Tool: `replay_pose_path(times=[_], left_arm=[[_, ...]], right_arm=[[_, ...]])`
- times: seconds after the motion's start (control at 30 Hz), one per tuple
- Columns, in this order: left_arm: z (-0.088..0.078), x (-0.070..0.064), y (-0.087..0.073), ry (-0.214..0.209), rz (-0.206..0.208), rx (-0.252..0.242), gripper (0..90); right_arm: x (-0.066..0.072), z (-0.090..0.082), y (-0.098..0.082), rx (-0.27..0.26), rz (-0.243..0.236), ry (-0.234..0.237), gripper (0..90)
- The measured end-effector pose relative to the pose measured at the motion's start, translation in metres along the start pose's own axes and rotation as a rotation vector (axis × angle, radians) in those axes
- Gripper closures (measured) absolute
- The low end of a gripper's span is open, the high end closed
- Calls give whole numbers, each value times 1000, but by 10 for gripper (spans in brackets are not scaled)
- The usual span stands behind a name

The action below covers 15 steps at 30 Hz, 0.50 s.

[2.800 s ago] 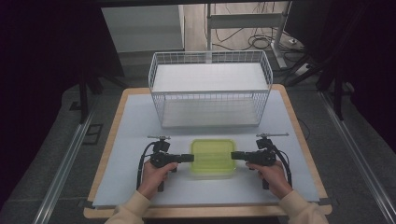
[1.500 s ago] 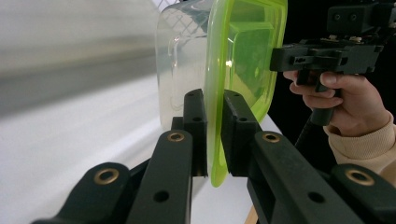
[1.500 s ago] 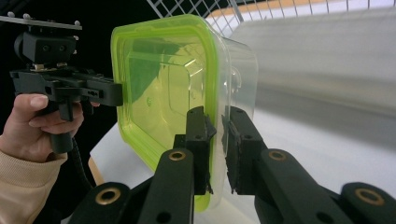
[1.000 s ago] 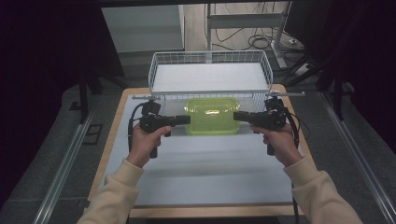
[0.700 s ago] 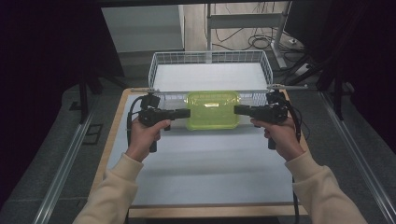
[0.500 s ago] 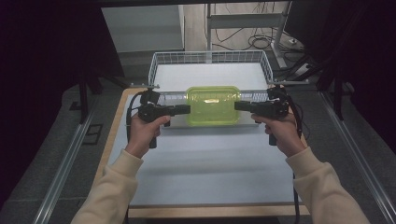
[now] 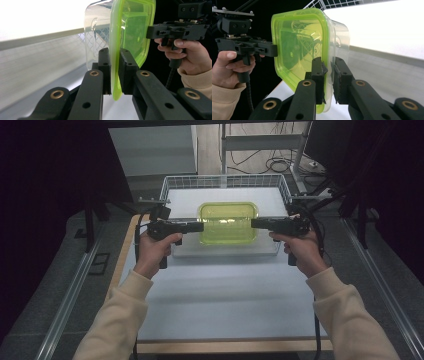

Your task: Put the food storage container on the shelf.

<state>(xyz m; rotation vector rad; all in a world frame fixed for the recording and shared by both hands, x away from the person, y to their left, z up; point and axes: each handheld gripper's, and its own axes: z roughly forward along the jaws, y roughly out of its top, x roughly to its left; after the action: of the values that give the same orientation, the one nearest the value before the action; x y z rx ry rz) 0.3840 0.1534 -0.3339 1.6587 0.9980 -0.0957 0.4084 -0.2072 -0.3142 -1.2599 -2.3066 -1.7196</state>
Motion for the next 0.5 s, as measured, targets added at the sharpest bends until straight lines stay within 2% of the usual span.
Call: replay_pose_path(times=[0.5], left_arm=[[5, 14, 39, 15, 6, 9, 820]], right_arm=[[-7, 10, 33, -13, 3, -31, 805]])
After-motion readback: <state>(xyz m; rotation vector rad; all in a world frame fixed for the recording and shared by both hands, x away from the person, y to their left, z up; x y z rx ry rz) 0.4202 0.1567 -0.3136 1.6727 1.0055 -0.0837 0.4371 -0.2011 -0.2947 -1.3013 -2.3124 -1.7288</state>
